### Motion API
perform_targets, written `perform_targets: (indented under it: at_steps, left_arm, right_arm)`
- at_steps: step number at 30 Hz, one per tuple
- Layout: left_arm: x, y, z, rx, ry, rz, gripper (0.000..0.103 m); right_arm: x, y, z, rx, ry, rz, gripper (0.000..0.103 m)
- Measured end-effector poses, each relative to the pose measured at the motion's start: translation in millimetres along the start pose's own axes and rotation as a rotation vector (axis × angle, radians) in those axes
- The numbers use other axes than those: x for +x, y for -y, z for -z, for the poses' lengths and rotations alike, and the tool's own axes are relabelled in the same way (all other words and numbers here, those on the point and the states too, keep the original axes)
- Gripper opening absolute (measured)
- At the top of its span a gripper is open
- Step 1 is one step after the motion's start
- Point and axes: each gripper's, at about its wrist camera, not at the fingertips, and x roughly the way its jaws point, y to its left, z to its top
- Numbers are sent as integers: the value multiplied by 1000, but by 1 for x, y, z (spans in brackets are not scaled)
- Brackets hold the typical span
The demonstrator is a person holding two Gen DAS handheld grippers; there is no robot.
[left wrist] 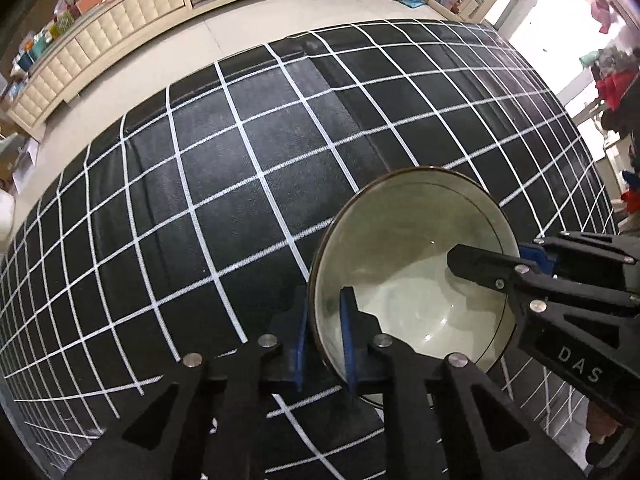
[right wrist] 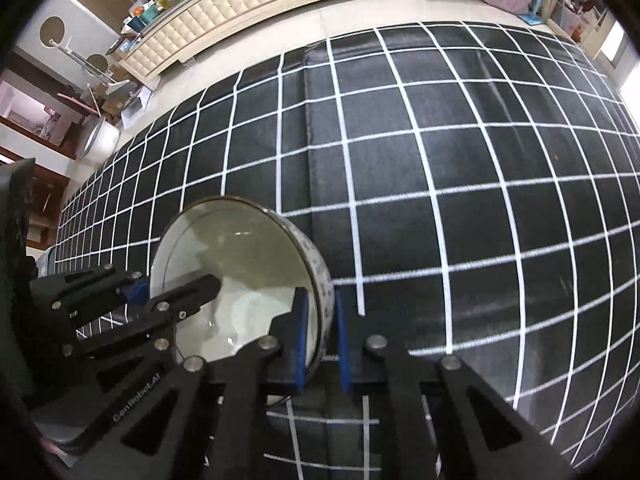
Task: Organize plates and bowls
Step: 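Grasp the rim of the floral bowl with the right gripper, then carry the floral bowl over the white bowls and lower it in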
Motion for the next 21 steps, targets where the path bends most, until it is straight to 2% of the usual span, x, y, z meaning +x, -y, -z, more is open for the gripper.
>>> perform_targets:
  at_steps: [10,21]
  left_arm:
    - [-54,7,37,-10,35,9,10]
    - [-135,-28,116,-68,89,-20,10]
  right_arm:
    - [-44,-22,29,-40,53,-8,14]
    - [-81,-88,69,-107,89,-41,14]
